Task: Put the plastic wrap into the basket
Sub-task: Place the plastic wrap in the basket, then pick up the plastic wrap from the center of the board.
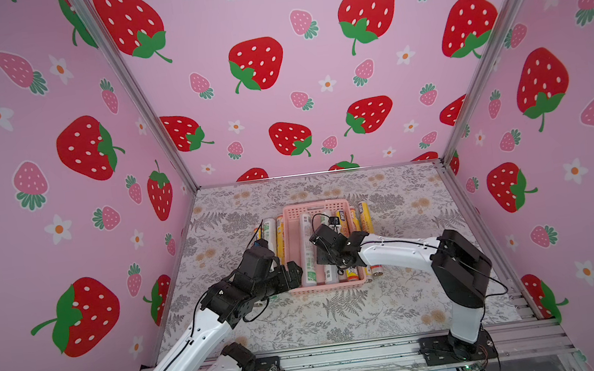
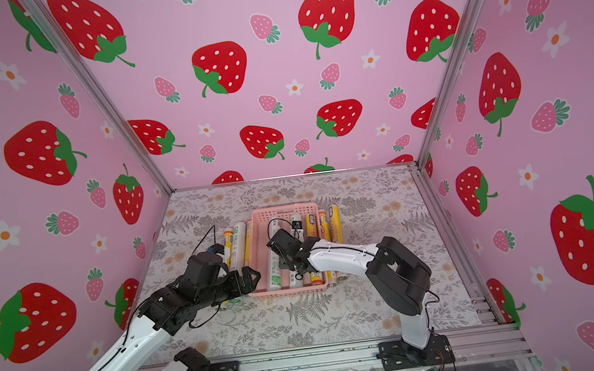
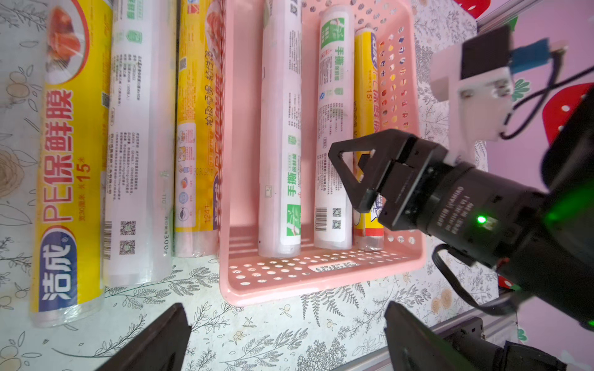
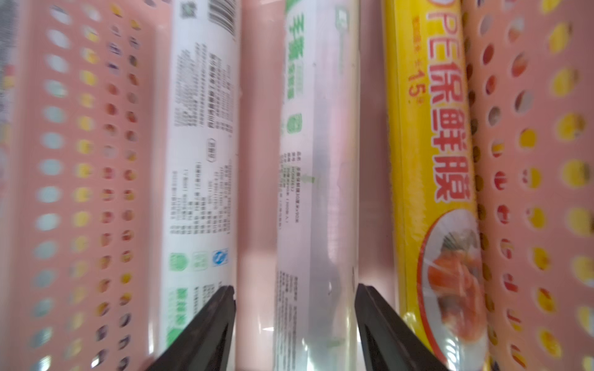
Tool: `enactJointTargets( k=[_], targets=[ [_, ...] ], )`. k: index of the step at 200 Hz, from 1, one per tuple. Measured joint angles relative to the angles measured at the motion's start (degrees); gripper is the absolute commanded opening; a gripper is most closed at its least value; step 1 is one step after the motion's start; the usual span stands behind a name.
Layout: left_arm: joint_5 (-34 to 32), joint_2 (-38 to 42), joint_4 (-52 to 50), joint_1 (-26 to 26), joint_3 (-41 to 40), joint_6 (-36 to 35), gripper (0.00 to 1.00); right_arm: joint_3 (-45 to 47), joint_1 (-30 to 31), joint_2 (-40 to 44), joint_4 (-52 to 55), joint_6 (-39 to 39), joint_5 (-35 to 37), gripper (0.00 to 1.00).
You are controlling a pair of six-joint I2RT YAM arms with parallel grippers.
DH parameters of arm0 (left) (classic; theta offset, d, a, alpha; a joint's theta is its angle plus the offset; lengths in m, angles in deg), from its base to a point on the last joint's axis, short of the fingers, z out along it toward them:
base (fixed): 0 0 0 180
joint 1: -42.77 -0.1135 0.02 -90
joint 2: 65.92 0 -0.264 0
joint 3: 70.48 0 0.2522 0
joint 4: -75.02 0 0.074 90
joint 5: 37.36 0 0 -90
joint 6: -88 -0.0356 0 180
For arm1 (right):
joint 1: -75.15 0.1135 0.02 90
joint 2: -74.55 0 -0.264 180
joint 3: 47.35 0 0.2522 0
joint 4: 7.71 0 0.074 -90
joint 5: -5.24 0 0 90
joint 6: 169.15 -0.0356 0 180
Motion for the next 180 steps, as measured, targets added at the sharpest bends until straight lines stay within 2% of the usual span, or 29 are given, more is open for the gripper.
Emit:
enactJointTargets(
  k=[49,87,150,180],
  targets=[
    [1.01,-2.84,-0.37,0.00,0.22,0.11,1.00,3.10,0.00,12.61,-1.31,4.22,-0.48,0.65],
    [5.42,-7.32,0.83,0.00,0.81,0.09,1.00,8.98,-1.25,22.21,0.72,7.82,1.07,0.65],
    [10.75,-8.07,1.38,-0.72,4.87,-4.22,1.00,16.68,-6.27,28.98,4.92,10.05,-0.13,0.66],
    [12.59,-8.66,2.80,-6.03,5.05,-6.58,1.00,15.56,-5.95,27.45,5.88,10.69,-6.58,0.63]
  ],
)
